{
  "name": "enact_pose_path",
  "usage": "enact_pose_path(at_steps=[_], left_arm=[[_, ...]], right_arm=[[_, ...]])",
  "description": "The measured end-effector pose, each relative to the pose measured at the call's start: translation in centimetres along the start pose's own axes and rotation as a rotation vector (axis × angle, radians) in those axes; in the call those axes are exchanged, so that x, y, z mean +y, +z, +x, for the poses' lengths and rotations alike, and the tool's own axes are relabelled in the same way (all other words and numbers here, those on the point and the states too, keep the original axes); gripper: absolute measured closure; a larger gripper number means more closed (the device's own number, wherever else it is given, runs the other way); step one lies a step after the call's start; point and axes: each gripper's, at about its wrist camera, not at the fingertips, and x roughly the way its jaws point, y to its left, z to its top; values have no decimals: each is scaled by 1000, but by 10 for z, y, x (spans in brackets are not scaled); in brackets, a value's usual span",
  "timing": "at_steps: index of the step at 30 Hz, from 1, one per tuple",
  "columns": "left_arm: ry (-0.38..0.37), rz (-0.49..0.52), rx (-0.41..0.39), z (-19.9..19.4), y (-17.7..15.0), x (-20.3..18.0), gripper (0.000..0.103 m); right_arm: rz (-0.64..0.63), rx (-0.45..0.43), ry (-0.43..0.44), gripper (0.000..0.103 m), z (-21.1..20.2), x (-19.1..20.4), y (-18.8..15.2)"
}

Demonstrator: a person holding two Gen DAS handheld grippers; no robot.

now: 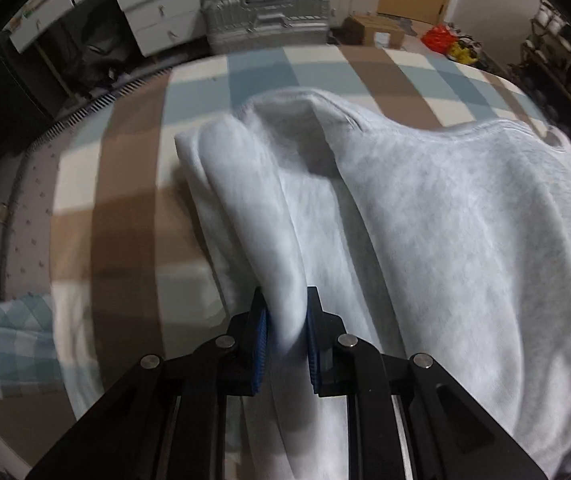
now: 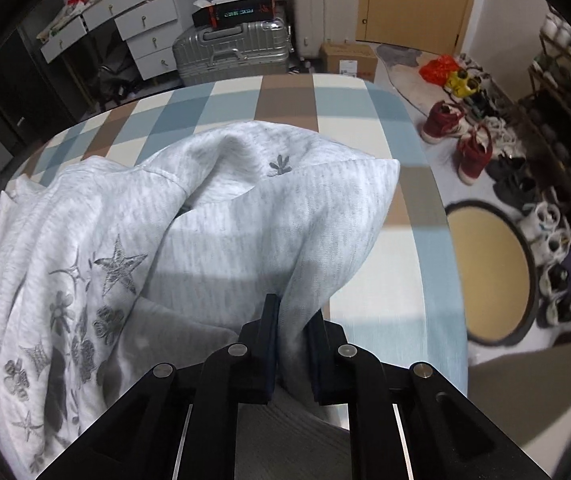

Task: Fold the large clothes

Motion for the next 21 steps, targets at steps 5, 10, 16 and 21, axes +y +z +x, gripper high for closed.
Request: enact_pose_path(at_steps=[5, 10, 16, 21], left_arm=[[75, -65, -30, 4, 14, 5, 91], [26, -192, -46, -30, -9, 16, 91], [-2, -71, -80, -93, -84, -14, 90], [-111, -49, -84, -140, -147, -43, 80]], right_arm=[[38, -55, -38, 91, 11, 0, 32], [126, -62, -29, 80, 4, -11, 25], [70, -133, 42, 40, -71, -9, -41], [7, -143, 108, 38, -124, 6, -122]])
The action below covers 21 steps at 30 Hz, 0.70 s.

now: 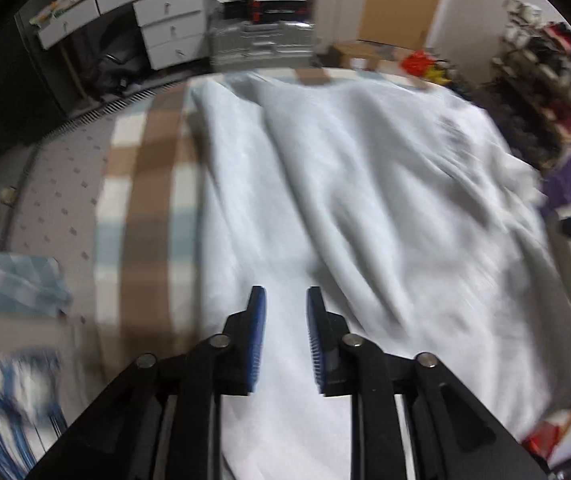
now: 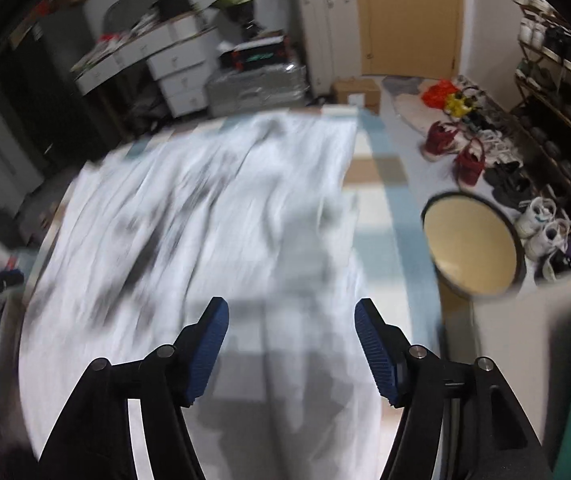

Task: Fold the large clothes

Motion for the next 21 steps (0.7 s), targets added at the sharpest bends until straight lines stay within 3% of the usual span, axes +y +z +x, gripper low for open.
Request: enact_pose_path(at_steps=[4, 6, 7, 10, 14, 18, 21], left_arm=[[-127, -15, -87, -55, -66, -20, 59], [-123, -8, -141, -72, -88, -28, 34], [-115, -5, -178, -81, -104, -29, 31], [-92, -4, -233, -95, -138, -26, 30], [-46, -45, -231, -94, -164, -21, 28], [-37, -60, -192, -86, -190, -23, 28], [-47, -60, -146, -76, -205, -29, 28]], right_arm=[[-84, 32, -25, 37, -30, 12, -63], [-83, 69, -60, 37, -38, 8, -91], [-59, 83, -53, 37, -43, 3, -108], [-20, 88, -43, 37, -57, -6, -141], [52, -39, 61, 35, -96, 10, -165], [-74, -170, 175, 25, -131, 74, -181], [-245, -164, 179, 22, -126, 132, -200]])
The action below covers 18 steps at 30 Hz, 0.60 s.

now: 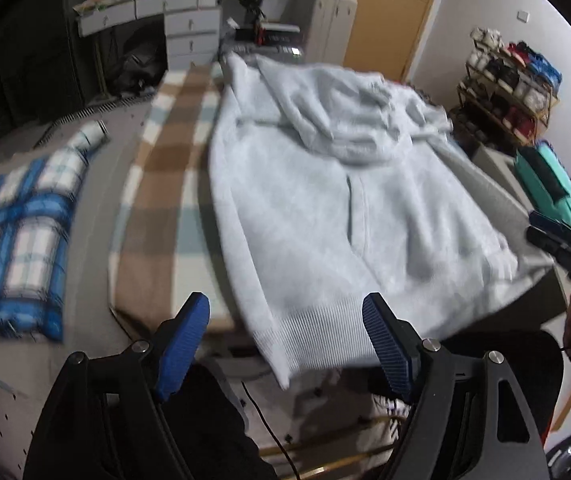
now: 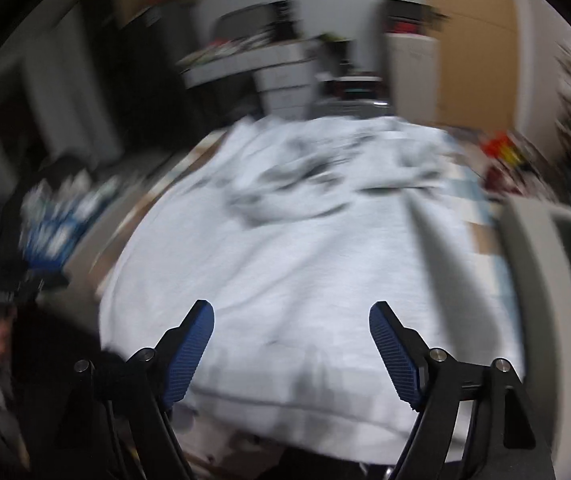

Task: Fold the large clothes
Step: 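Grasp the ribbed hoodie hem with the left tool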

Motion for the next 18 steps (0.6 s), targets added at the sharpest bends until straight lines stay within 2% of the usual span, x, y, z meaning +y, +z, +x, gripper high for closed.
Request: enact_pose_path(at_steps=[2, 4, 5, 6, 9, 12, 14, 18], left_arm=[[-18, 18, 40, 10, -6, -6, 28], [-31, 33, 58, 18, -13, -12, 28], [-28, 33, 66, 22, -15, -13, 28], [-27, 31, 75, 25, -18, -14, 28], [-46, -13, 99, 37, -26, -13, 28], [-66, -65, 149, 52, -33, -6, 28], [-47, -113, 182, 62, -38, -1, 28], [-50, -206, 205, 72, -41, 13, 28]], right_arm=[[-97, 67, 2, 24, 21, 31, -9], [-224, 165, -47, 28, 41, 55, -12], [-263, 180, -63, 27, 45, 63, -15], [-280, 191, -50, 27, 47, 68, -16], [-244, 271, 89, 28, 60, 80, -15], [-266, 247, 93, 28, 67, 92, -12], [-247, 200, 112, 27, 70, 93, -7], [-66, 94, 221, 27, 76, 70, -4]])
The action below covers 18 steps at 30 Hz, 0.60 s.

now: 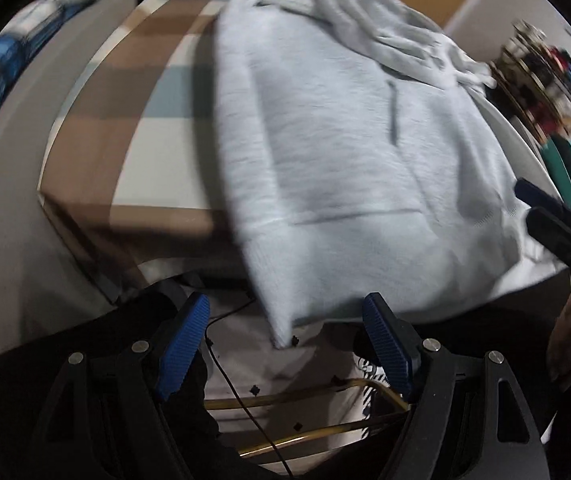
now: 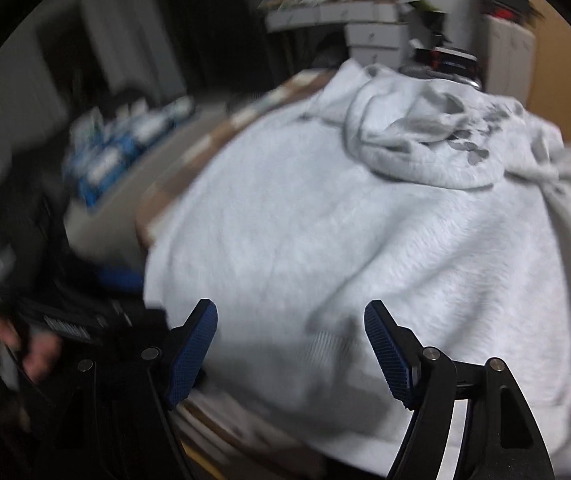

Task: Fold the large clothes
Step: 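Grasp the ribbed hoodie hem with the left tool, then grasp the grey sleeve cuff with the right tool while the left tool holds the hem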

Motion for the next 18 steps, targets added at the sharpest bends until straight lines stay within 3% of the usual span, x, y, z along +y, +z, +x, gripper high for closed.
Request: enact_pose_path(at_steps=[7, 8, 10, 11, 15, 18], left_arm=[[-17, -108, -26, 1, -3, 13, 29], [-32, -114, -40, -1, -4, 14, 37], [-51, -79, -41, 0, -6, 8, 68], [-55, -54, -22, 2, -8, 5, 97], [-43, -22, -21, -4, -17, 6, 101], [-52, -51, -19, -11, -22, 15, 101]], right_arm=[[85, -73, 66, 25, -15, -14, 2], [79, -64, 69, 25, -13, -12, 2], [62, -59, 79, 25, -12, -6, 4], [51, -63, 88, 25, -13, -5, 4], [-4, -81, 79, 25, -17, 6, 1], [-19, -94, 77, 23, -21, 8, -3]])
